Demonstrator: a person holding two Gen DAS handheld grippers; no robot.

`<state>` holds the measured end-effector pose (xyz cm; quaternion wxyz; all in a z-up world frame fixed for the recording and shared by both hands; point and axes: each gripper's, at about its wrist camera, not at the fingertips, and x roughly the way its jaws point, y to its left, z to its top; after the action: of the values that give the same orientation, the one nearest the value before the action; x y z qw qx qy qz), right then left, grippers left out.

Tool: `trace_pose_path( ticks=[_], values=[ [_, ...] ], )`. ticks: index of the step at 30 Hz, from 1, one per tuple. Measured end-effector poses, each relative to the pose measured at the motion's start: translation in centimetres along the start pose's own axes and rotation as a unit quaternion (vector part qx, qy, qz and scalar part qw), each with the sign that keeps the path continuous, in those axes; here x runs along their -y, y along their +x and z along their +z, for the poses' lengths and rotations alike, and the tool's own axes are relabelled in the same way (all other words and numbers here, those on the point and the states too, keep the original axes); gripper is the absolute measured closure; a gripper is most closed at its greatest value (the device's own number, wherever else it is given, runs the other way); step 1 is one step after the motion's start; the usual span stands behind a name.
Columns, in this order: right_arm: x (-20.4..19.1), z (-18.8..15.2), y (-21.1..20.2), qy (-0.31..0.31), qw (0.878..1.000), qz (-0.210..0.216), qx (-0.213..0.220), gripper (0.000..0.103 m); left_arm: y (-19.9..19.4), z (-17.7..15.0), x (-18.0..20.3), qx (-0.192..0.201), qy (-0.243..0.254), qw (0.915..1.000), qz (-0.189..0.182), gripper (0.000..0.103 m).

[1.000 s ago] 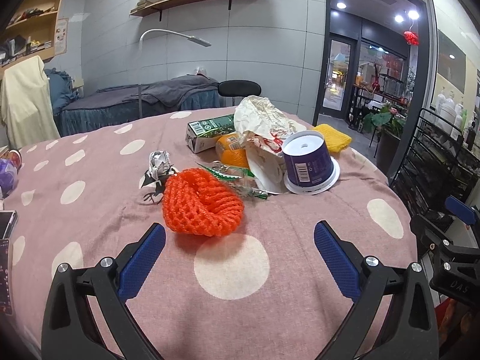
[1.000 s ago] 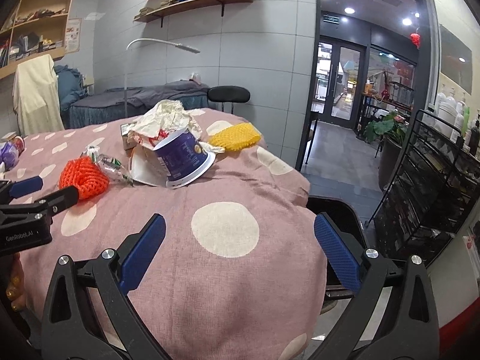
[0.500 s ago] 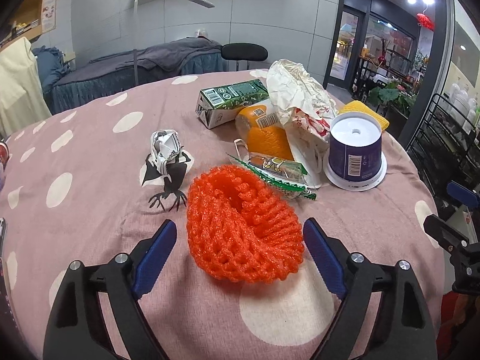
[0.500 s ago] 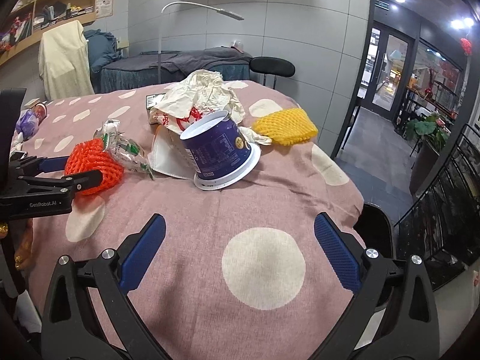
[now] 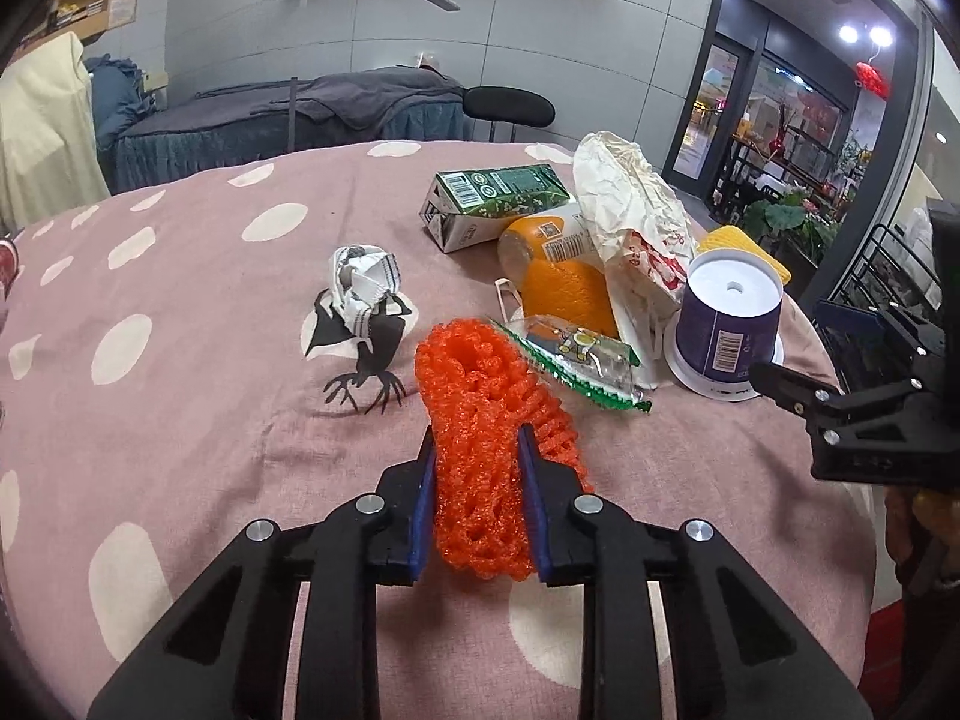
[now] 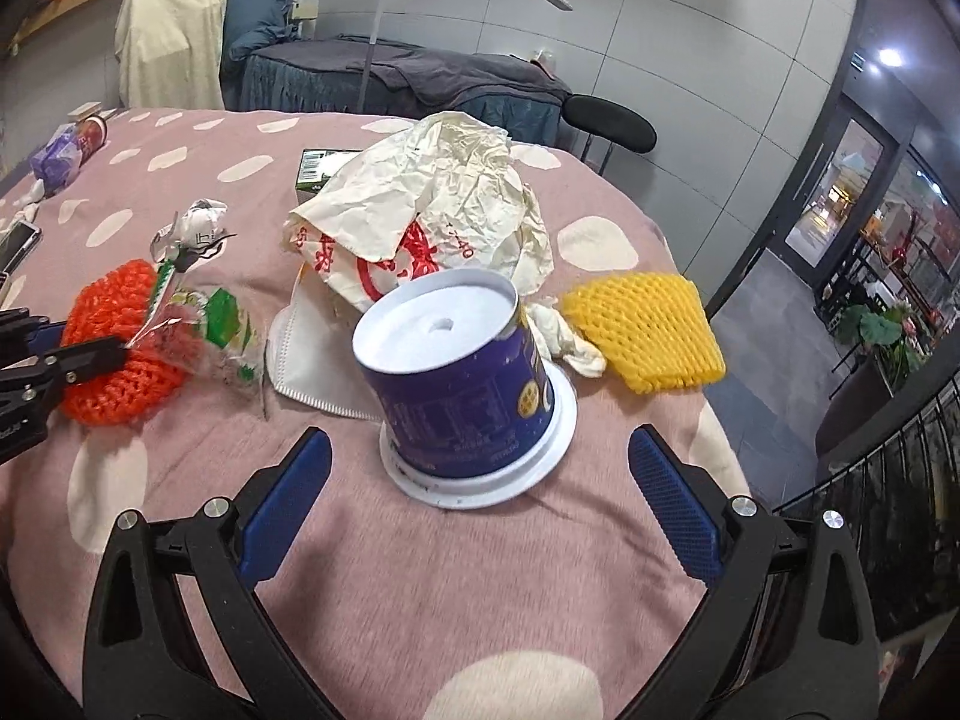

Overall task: Collect trash
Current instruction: 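Grasp the orange foam net with the left tool while the right tool grasps the blue tub, then carry the orange net and blue tub to the black bin and release both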

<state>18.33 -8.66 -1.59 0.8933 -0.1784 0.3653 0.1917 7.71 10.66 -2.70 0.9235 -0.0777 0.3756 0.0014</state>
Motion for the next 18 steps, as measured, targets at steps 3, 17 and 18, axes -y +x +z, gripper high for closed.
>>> trace_pose_path(
  ticks=[3,17,18],
  values=[
    [-0.2,1.2,1.3,-0.021,1.0,0.001,-0.005,0.006,-0.8,0.0,-0.7,0.011,-0.006,0.9998,0.012,0.079],
    [-0.8,1.3,2.3,-0.044,0.999,0.015,0.0,0.031,-3.3,1.4,-2.2,0.05,-0.027,0.9981,0.024,0.08],
    [-0.8,1.1,1.7,-0.041,0.999,0.017,0.006,0.031,-3.5,1.5,-2.0,0.053,-0.026,0.998,0.021,0.08]
  ],
)
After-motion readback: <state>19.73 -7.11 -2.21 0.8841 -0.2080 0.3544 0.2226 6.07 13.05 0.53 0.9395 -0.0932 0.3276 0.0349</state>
